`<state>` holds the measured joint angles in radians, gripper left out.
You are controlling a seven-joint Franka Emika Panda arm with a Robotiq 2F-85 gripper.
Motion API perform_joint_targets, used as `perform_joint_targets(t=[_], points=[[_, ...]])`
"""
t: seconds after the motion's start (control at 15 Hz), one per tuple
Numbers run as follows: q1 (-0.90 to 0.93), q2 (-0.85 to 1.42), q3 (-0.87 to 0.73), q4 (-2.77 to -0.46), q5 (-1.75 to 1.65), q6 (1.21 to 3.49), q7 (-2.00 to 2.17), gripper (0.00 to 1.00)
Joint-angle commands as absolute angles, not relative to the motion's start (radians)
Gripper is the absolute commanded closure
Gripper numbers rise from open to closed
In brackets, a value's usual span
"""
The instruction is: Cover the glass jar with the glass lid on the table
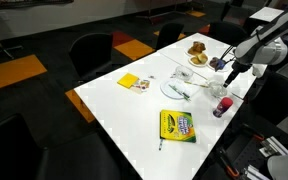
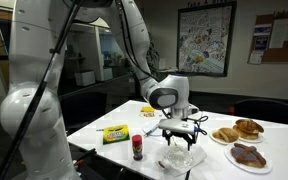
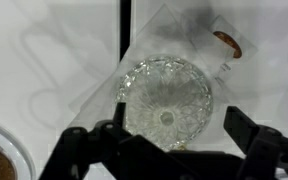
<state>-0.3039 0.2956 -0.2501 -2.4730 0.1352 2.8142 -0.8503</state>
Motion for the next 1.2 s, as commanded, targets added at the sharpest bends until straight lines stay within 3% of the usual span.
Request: perform_joint_targets(t=[0.0,0.47,0.53,0.6,1.13], points=[[-0.385,0.358,-0.186,-2.45,0.13,2.887,-0.844,0.0],[-0.478,0.432,-0.098,-2.402,0.11,2.967,-0.834,0.0],[-0.482,0.441,-0.092,-2.394,0.104,2.97,-0.829,0.25],[-0.488,0.448,-0.085,-2.39,0.101,2.974,-0.827,0.26],[-0.471,0.463,-0.084,-2.393,0.027,2.99,-0.766,0.84]])
